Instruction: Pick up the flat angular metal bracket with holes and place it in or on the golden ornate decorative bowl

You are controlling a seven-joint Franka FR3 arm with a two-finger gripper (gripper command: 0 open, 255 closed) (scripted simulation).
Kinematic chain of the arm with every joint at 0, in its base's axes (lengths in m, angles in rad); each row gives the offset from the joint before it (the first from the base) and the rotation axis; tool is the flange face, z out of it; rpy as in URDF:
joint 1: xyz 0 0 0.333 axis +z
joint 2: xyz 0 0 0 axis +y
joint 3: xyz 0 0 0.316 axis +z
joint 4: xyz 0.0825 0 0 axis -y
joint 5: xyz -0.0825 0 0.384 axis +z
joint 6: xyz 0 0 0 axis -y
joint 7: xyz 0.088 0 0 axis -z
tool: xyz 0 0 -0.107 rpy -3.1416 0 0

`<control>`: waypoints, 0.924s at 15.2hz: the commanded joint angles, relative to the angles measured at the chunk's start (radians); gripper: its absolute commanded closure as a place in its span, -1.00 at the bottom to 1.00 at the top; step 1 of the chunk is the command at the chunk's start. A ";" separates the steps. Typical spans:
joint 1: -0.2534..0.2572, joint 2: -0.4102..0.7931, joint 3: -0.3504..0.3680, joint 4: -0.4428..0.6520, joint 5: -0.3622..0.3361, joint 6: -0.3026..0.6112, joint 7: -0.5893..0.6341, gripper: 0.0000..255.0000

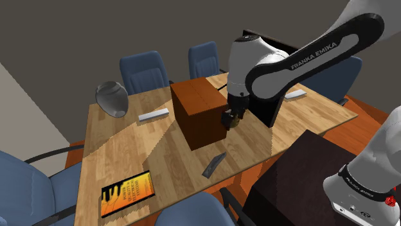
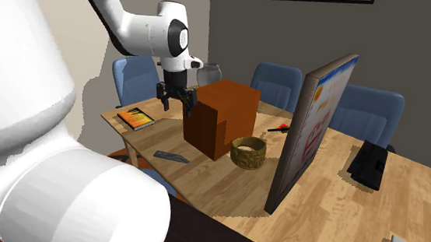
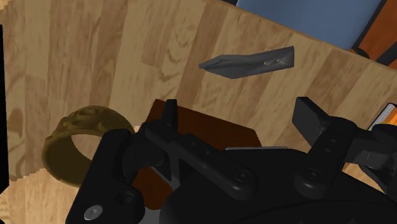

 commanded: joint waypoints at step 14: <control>0.098 0.443 0.017 0.186 -0.196 0.232 0.193 -1.00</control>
